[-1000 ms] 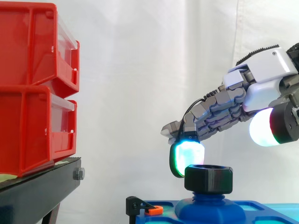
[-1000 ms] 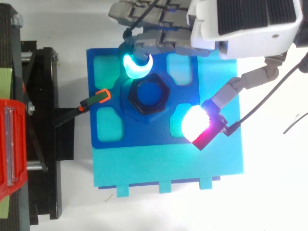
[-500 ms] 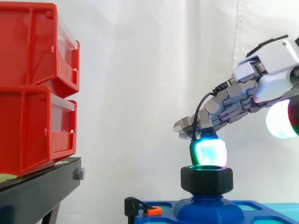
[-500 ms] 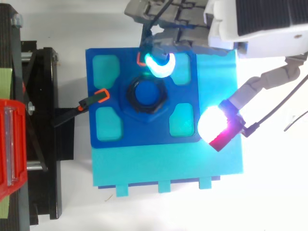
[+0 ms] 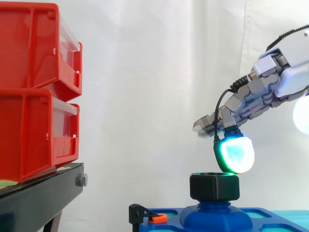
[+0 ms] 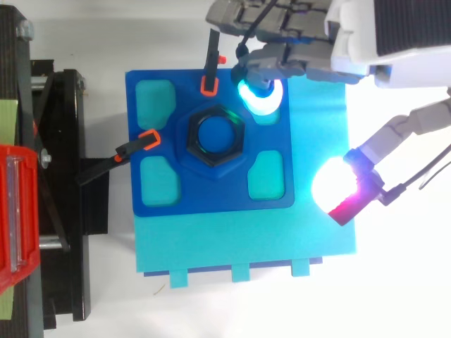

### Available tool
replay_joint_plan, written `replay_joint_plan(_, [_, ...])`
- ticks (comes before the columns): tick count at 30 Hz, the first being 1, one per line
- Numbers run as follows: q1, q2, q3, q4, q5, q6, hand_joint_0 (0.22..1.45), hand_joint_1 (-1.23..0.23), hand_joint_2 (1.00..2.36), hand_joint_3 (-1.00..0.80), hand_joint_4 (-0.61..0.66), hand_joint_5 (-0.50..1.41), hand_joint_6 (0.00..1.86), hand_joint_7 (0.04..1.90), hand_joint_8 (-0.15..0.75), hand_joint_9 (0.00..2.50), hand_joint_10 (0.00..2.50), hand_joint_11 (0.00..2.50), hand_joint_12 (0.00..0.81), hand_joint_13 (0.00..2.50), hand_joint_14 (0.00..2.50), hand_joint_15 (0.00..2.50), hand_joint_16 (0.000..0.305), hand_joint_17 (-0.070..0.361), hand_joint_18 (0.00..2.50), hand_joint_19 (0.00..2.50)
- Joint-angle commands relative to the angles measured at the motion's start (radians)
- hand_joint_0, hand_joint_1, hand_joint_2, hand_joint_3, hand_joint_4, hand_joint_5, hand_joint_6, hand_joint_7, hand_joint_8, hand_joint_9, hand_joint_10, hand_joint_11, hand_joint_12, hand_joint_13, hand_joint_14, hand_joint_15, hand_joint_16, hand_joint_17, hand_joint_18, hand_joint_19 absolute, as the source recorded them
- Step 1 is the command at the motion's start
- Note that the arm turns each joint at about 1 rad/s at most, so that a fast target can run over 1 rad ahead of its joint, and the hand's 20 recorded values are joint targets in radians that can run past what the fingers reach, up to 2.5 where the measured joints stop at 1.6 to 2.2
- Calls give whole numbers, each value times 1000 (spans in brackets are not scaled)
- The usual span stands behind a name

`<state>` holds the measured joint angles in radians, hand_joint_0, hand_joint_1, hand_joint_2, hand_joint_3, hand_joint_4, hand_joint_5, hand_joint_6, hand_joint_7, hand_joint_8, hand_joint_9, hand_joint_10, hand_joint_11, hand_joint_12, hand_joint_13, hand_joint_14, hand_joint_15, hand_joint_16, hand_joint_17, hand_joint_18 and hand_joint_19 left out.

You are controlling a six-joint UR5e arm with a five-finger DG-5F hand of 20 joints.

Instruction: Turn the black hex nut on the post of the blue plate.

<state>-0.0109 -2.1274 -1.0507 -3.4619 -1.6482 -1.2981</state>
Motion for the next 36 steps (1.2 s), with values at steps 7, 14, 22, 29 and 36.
replay_joint_plan(7, [8, 50, 5, -9, 18, 13, 327, -553, 1000, -500, 277, -254, 503, 947, 242, 0, 0, 0, 417, 13, 0, 0, 58, 130, 0, 0])
replay_joint_plan(14, [8, 57, 54, -6, 47, 95, 340, -675, 1000, -500, 204, -283, 502, 802, 227, 0, 0, 0, 408, 0, 0, 0, 57, 129, 0, 0])
replay_joint_plan(22, [23, 50, 15, 89, 62, 103, 343, -624, 1000, -500, 196, -285, 502, 785, 226, 0, 0, 0, 409, 0, 0, 0, 58, 130, 0, 0])
replay_joint_plan(29, [39, 49, -84, 251, 81, 128, 343, -647, 1000, -500, 193, -285, 502, 786, 225, 0, 0, 0, 407, 0, 0, 0, 58, 130, 0, 0])
replay_joint_plan(36, [39, 26, -109, 346, 77, 137, 344, -642, 1000, -500, 193, -284, 502, 785, 225, 0, 0, 0, 407, 0, 0, 0, 58, 130, 0, 0])
